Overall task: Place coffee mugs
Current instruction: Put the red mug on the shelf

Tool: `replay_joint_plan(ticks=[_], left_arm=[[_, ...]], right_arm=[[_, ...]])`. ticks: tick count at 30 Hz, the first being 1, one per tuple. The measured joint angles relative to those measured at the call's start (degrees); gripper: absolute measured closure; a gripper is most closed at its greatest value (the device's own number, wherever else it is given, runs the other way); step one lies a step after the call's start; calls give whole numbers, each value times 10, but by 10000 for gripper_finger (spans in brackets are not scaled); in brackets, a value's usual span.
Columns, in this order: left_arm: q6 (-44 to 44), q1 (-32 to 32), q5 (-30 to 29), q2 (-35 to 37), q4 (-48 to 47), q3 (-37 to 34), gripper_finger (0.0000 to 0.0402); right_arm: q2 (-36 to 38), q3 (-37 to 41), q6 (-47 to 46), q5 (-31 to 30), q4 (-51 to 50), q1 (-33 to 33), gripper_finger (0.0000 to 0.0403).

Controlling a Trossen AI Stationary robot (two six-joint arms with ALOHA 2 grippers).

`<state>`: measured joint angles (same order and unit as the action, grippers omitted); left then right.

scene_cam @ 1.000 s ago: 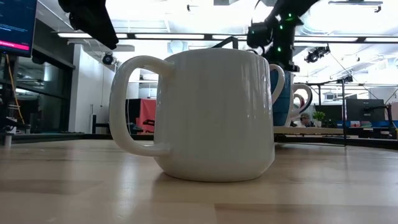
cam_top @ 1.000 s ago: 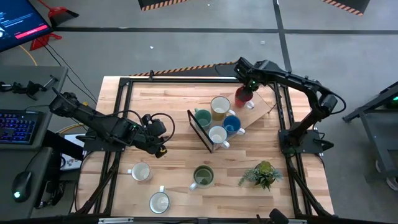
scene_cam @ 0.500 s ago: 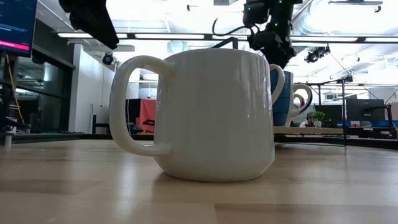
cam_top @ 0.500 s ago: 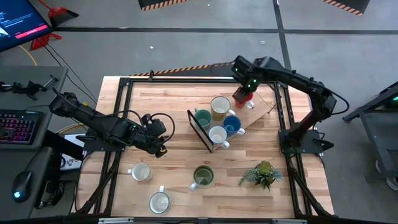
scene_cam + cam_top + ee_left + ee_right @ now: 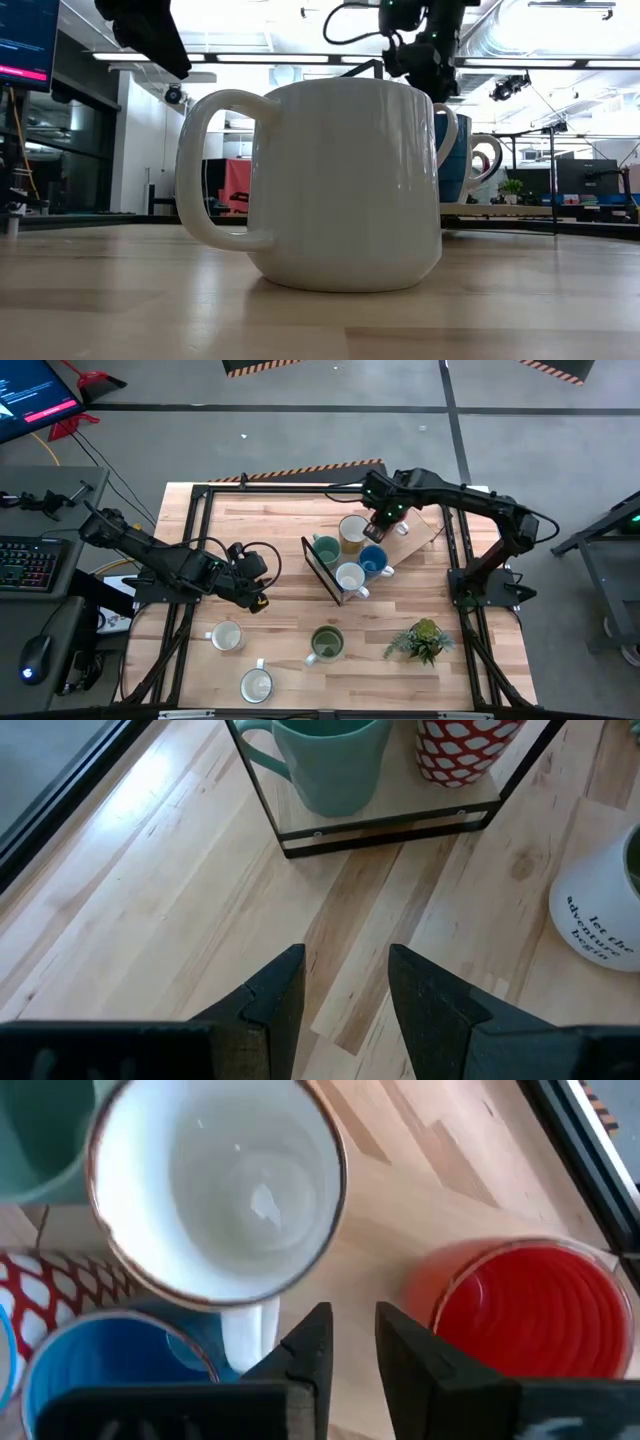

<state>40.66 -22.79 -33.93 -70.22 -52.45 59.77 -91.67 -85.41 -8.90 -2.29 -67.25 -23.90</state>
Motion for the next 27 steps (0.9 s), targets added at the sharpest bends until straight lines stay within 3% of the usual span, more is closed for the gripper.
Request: replay_joint_plan(ticks=[15,27], left_arm=[[2,0,3,0,0,0,266],[2,0,3,0,0,0,266]], right_arm=[[-62,0,3,-24,5,-2,359],[-66,0,2,-53,-15,-13,359]])
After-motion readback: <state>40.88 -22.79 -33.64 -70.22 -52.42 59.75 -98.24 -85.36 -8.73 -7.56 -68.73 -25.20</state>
